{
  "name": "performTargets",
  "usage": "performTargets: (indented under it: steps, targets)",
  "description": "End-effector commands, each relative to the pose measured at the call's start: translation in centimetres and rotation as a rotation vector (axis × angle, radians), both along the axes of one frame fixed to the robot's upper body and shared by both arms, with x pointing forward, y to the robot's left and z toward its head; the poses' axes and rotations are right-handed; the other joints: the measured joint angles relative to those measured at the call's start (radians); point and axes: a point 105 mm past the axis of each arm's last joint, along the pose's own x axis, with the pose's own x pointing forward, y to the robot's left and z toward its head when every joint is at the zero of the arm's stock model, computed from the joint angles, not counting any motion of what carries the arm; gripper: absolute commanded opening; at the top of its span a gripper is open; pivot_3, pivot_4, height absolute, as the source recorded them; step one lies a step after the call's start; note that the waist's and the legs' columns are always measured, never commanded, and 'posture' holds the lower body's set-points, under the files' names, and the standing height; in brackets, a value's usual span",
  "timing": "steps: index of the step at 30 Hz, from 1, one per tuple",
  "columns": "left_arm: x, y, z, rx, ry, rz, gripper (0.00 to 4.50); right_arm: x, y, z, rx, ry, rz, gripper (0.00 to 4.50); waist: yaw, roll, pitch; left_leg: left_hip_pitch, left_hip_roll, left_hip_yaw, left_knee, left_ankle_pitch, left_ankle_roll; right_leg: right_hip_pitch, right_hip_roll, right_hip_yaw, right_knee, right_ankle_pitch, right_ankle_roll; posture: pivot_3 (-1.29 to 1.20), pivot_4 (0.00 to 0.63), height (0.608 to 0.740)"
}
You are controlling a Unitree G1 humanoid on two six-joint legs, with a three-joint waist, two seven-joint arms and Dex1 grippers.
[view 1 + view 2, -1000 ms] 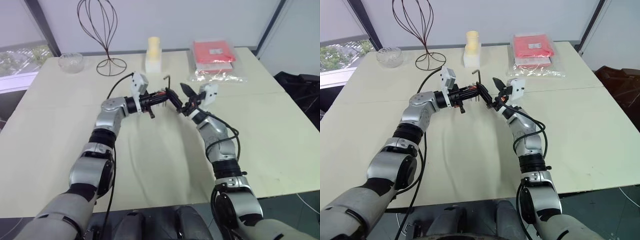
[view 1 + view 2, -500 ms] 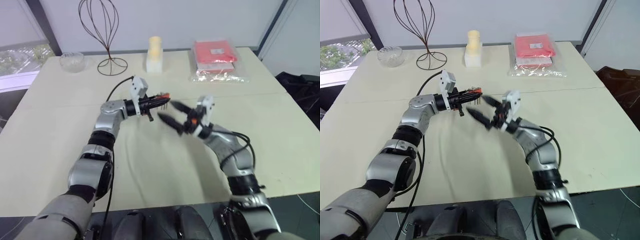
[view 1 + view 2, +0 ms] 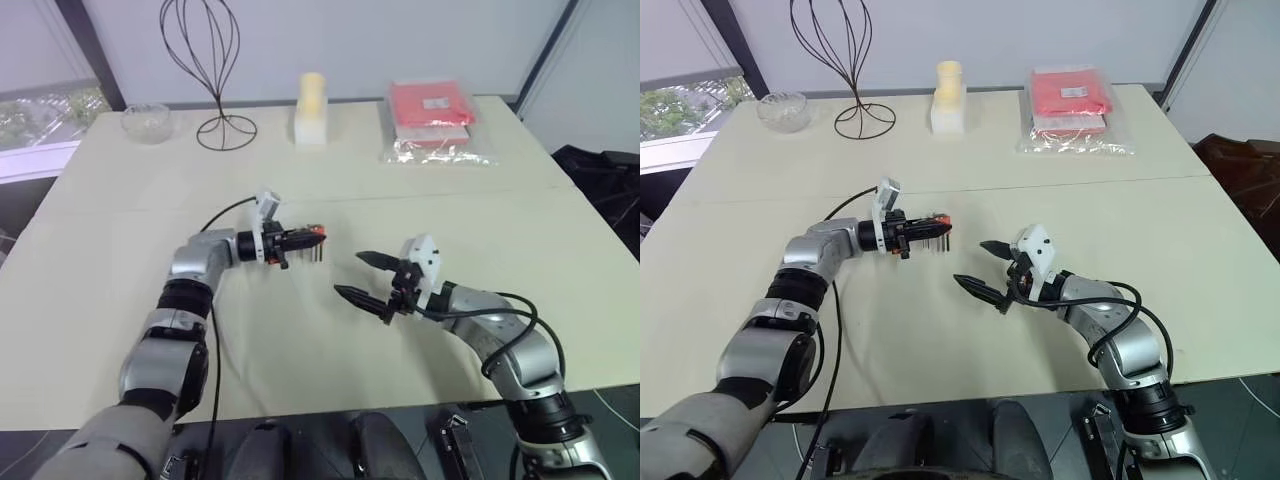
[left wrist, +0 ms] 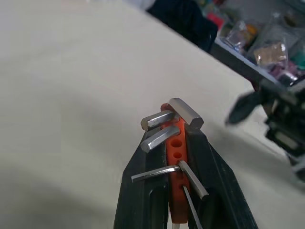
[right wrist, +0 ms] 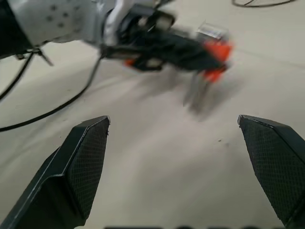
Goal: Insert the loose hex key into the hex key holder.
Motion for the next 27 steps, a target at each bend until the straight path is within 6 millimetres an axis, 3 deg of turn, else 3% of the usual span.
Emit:
performTargets:
  steps: [1, 4, 9, 10, 14, 16, 20, 24, 27]
  targets:
    - [0.4, 0.3, -0.6, 0.020, 0.075, 0.048, 0.45, 0.3, 0.4, 1.0, 0.024, -0.058, -0.009, 4.50, 0.006, 0.000, 0.000, 0.000, 0.000, 0.000, 0.000, 0.000, 0.000, 0.000, 0.000, 0.000, 0.000, 0.000, 0.000, 0.00, 0.150, 0.740]
    - [0.7, 0.9, -2.0, 0.039, 0.157, 0.109, 1.76, 0.6, 0.6, 0.9, 0.029, -0.069, -0.020, 4.50, 0.009, 0.000, 0.000, 0.000, 0.000, 0.000, 0.000, 0.000, 0.000, 0.000, 0.000, 0.000, 0.000, 0.000, 0.000, 0.00, 0.150, 0.740]
    - [0.8, 1.2, -2.5, 0.053, 0.176, 0.136, 4.31, 0.9, 0.5, 1.0, 0.032, -0.077, -0.027, 4.50, 0.010, -0.001, 0.000, 0.002, 0.000, 0.000, 0.000, 0.000, 0.000, 0.003, -0.001, 0.000, 0.000, 0.000, 0.000, 0.00, 0.150, 0.740]
    - [0.9, 1.4, -2.6, 0.056, 0.168, 0.150, 4.47, 0.9, 0.5, 1.0, 0.031, -0.076, -0.029, 4.50, 0.010, -0.001, 0.000, 0.005, 0.000, 0.000, 0.000, 0.000, 0.000, 0.005, -0.001, 0.000, 0.000, 0.000, 0.000, 0.00, 0.150, 0.740]
    - [1.9, 3.0, -3.1, 0.154, 0.060, 0.268, 4.47, 0.8, 0.1, 0.8, 0.014, -0.073, -0.033, 4.50, 0.008, -0.001, 0.000, 0.008, 0.000, 0.000, -0.001, 0.000, 0.000, 0.008, 0.000, 0.000, -0.001, 0.000, 0.000, 0.00, 0.150, 0.740]
    - [2.3, 5.2, -3.4, 0.263, -0.036, 0.348, 4.47, 0.6, -0.4, 0.6, -0.001, -0.066, -0.041, 4.50, 0.006, -0.001, 0.000, 0.009, 0.001, 0.000, -0.002, 0.000, 0.000, 0.008, 0.000, 0.000, -0.001, 0.000, 0.000, 0.00, 0.150, 0.740]
    - [1.8, 7.1, -3.1, 0.363, -0.154, 0.383, 4.47, 0.1, -1.1, 0.4, -0.016, -0.048, -0.049, 4.50, 0.004, -0.001, 0.000, 0.009, 0.002, 0.000, -0.004, 0.000, 0.000, 0.007, 0.000, 0.001, -0.001, 0.000, 0.000, 0.00, 0.150, 0.740]
    - [0.6, 8.2, -1.5, 0.319, -0.232, 0.433, 4.47, 0.0, -2.2, 0.3, -0.011, -0.041, -0.106, 4.50, 0.009, 0.000, 0.000, 0.008, 0.002, 0.000, -0.004, 0.000, 0.000, 0.006, 0.000, 0.002, -0.001, 0.000, 0.000, 0.00, 0.150, 0.740]
    - [-0.4, 8.6, -0.2, 0.254, -0.285, 0.502, 4.47, 1.3, -4.1, 0.5, -0.015, -0.092, -0.247, 4.50, 0.014, -0.001, 0.001, 0.008, 0.001, 0.000, -0.004, 0.000, 0.000, 0.006, -0.001, 0.002, -0.002, 0.000, 0.000, 0.00, 0.150, 0.740]
